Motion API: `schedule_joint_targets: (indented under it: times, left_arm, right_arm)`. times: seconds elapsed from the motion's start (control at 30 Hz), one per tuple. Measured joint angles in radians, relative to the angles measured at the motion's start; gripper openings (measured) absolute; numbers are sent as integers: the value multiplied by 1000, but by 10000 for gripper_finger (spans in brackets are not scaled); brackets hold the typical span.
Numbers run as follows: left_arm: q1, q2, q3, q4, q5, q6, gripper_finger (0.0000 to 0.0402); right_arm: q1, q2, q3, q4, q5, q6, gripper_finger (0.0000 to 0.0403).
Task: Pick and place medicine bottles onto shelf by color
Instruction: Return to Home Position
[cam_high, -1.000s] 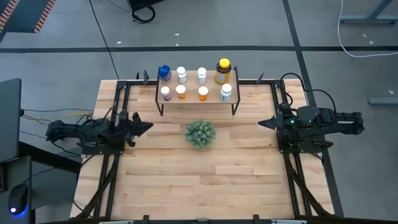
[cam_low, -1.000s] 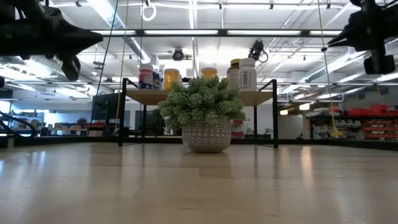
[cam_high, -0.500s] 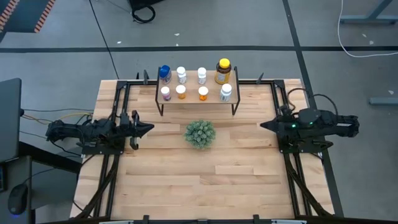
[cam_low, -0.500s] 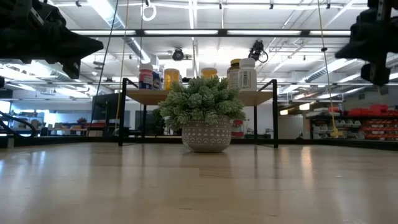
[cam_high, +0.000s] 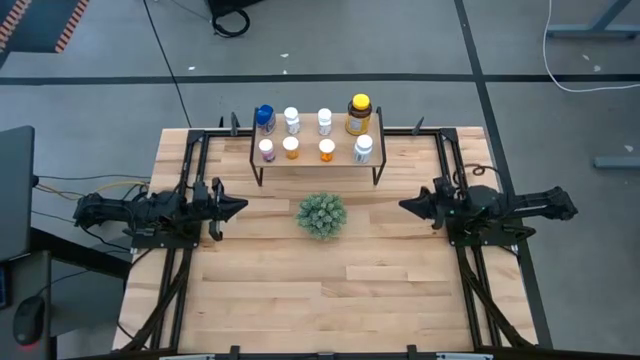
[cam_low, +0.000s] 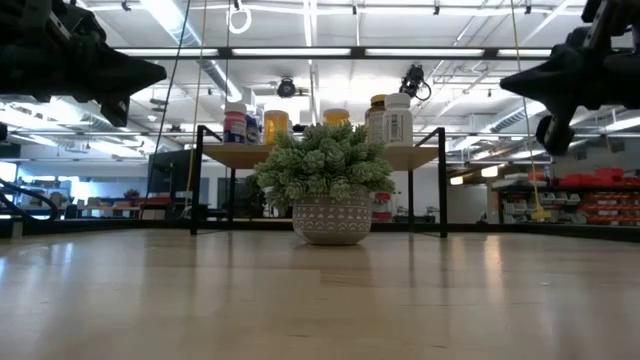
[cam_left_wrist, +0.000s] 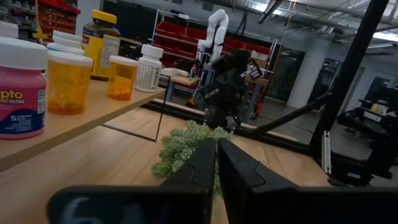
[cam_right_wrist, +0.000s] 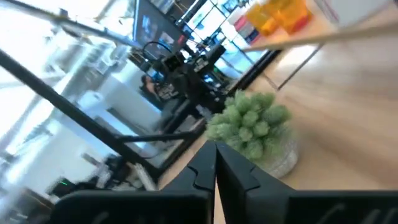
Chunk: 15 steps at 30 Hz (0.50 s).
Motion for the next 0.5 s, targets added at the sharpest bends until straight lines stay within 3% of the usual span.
schedule_joint_targets:
  times: [0.3,0.5]
  left_arm:
    - [0,0,0,0,0,0,17]
    - [0,0,0,0,0,0,26]
  right_arm:
    - [0,1,0,-14,-141,-341,10]
    - [0,1,0,-9,-173,-552,10]
